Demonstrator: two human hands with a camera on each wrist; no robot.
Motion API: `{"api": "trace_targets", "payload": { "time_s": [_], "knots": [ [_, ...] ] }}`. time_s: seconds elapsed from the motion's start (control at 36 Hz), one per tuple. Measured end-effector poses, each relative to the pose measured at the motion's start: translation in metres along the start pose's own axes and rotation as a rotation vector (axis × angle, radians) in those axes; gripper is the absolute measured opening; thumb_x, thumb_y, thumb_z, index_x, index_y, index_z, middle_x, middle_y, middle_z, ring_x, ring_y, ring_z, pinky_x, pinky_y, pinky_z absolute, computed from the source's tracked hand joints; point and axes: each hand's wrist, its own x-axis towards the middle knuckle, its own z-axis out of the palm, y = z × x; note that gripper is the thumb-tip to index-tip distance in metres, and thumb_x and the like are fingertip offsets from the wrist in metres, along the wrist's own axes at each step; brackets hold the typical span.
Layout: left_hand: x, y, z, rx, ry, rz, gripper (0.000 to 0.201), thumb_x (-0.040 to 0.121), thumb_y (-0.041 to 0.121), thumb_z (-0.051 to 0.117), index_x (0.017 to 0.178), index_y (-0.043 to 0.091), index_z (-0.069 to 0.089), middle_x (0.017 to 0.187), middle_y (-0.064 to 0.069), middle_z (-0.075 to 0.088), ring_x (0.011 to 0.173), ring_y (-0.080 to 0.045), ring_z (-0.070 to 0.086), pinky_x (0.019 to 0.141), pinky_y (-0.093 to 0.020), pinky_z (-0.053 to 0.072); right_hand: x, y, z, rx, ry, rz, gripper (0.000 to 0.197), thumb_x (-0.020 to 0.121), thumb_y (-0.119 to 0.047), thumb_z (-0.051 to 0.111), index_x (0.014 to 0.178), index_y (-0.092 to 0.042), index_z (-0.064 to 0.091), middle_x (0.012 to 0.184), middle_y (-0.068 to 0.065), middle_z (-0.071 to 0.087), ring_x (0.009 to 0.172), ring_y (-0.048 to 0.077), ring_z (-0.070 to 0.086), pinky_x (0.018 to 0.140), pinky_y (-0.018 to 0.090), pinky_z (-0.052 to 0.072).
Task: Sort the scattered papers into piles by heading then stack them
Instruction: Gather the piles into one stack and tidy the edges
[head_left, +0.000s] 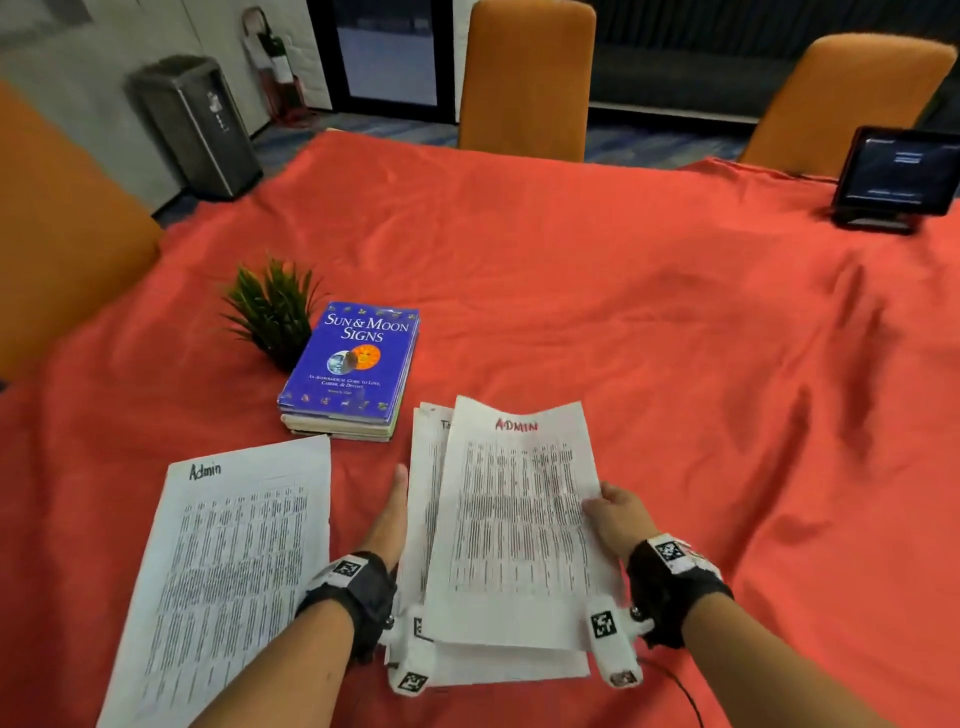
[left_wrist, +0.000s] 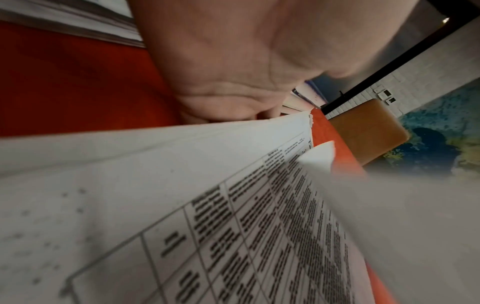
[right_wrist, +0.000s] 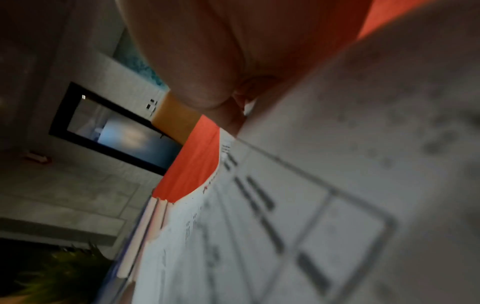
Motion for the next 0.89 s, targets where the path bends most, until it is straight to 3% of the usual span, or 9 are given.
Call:
{"api": "trace_targets", "payload": {
  "time_s": [0.08,0.17,0.31,0.47,0.58,0.67,0.72,0.81,0.89],
  "knots": [
    [0.007,-0.005,-0.001,0.018,-0.032,-0.003,0.103,0.064,0.097,0.032,0.142,0.031,0.046,0.149,0.005,0.045,0.139,-0.014,0.039,0.12,-0.044,0.021,-0.005,0.003,0.014,-0.108,0.007,-0.019,0.027,0.092,-0.003,0.042,0.104,-0.013,0.065,0.084,0.005,0.072,0.064,0.019,0.066,0.054,0.025,0.055],
    [0.0,0.0,0.004,0.169,0.023,0.047,0.082,0.08,0.074,0.047,0.136,0.015,0.053,0.138,0.002,0.055,0.13,-0.019,0.05,0.115,-0.041,0.032,-0.006,0.008,0.03,-0.189,-0.011,-0.029,0.028,0.091,-0.008,0.043,0.109,-0.017,0.062,0.1,0.004,0.072,0.086,0.021,0.069,0.081,0.039,0.058],
    [-0.014,0.002,0.014,0.365,0.028,0.067,0.034,0.092,0.028,0.056,0.125,0.017,0.057,0.121,0.0,0.065,0.112,-0.021,0.061,0.103,-0.037,0.045,-0.001,0.011,0.046,-0.267,-0.067,-0.037,0.033,0.092,-0.009,0.043,0.121,-0.018,0.057,0.114,0.003,0.067,0.102,0.023,0.064,0.096,0.042,0.051],
    [-0.017,-0.001,0.017,0.429,0.022,0.109,0.034,0.093,0.019,0.054,0.126,0.019,0.057,0.12,0.004,0.065,0.108,-0.017,0.061,0.099,-0.031,0.046,-0.002,0.007,0.049,-0.288,-0.079,-0.031,0.037,0.093,-0.012,0.048,0.129,-0.015,0.043,0.122,0.007,0.06,0.109,0.027,0.06,0.097,0.043,0.049],
    [-0.025,0.002,0.014,0.327,0.007,0.147,0.028,0.095,0.015,0.054,0.122,0.022,0.058,0.105,0.01,0.065,0.101,-0.012,0.061,0.091,-0.027,0.045,0.004,0.011,0.046,-0.227,0.047,-0.077,0.063,0.088,-0.024,0.063,0.142,-0.011,0.033,0.137,0.013,0.05,0.121,0.03,0.054,0.102,0.044,0.046],
    [-0.029,0.002,0.008,0.239,0.01,0.174,0.026,0.087,0.029,0.061,0.113,0.027,0.06,0.108,0.01,0.069,0.107,-0.014,0.063,0.102,-0.039,0.046,0.009,0.009,0.039,-0.095,0.1,-0.085,0.079,0.081,-0.027,0.071,0.145,-0.011,0.029,0.139,0.013,0.048,0.122,0.03,0.052,0.102,0.045,0.045],
    [-0.029,0.002,0.004,0.178,0.02,0.189,0.035,0.08,0.034,0.064,0.113,0.024,0.063,0.11,0.006,0.071,0.108,-0.016,0.064,0.105,-0.046,0.044,0.009,0.0,0.034,0.141,0.048,-0.074,0.066,0.083,-0.013,0.07,0.139,-0.01,0.037,0.13,0.012,0.058,0.11,0.027,0.06,0.09,0.037,0.049],
    [-0.037,0.014,0.004,0.104,0.057,0.257,0.028,0.083,0.026,0.066,0.11,0.022,0.066,0.108,0.004,0.073,0.107,-0.017,0.065,0.105,-0.042,0.045,0.0,-0.024,0.028,0.285,-0.017,-0.132,0.021,0.087,-0.003,0.06,0.106,-0.013,0.063,0.112,0.014,0.069,0.098,0.033,0.067,0.072,0.031,0.051],
    [-0.051,0.034,0.008,0.066,0.113,0.396,0.02,0.09,0.01,0.06,0.106,0.021,0.066,0.103,0.004,0.073,0.105,-0.018,0.066,0.092,-0.03,0.049,-0.019,-0.051,0.024,0.381,-0.038,-0.321,0.02,0.091,-0.002,0.055,0.102,-0.011,0.068,0.106,0.012,0.072,0.105,0.036,0.065,0.084,0.039,0.053]
  ]
}}
